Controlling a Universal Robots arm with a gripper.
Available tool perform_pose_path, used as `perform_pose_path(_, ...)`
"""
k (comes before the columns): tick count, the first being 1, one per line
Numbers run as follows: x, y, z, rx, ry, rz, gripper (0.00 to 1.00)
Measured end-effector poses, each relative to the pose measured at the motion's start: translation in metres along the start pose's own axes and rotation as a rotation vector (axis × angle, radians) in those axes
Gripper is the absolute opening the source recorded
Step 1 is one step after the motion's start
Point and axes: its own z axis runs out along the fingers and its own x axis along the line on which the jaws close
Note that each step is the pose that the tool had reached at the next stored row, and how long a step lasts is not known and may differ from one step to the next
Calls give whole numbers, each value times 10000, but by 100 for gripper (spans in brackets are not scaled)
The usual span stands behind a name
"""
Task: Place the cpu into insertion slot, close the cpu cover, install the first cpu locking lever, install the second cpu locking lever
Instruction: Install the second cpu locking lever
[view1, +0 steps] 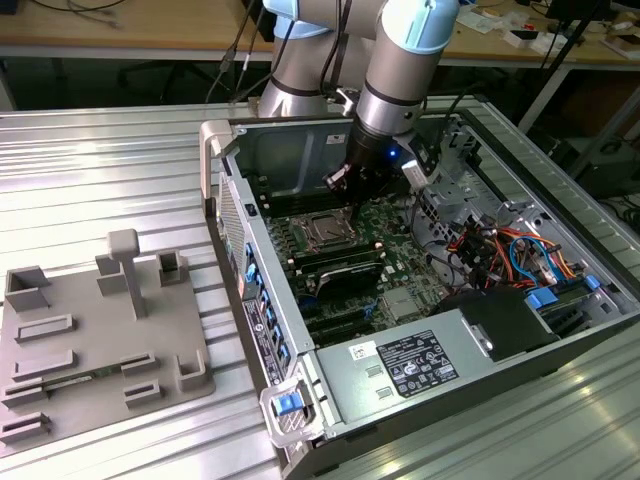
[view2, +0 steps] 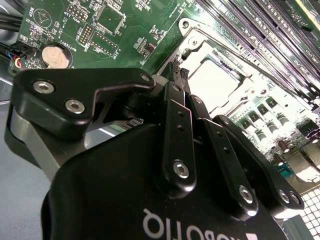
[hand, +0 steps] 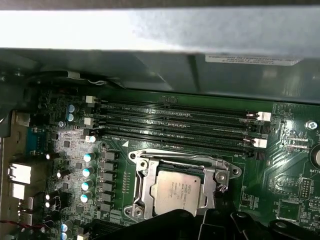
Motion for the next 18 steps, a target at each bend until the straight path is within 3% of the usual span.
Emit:
perform_pose_path(7,4,-33,-83,37,2,0,11)
perform_pose_path(18,30,-276,-99,93,8,0,11)
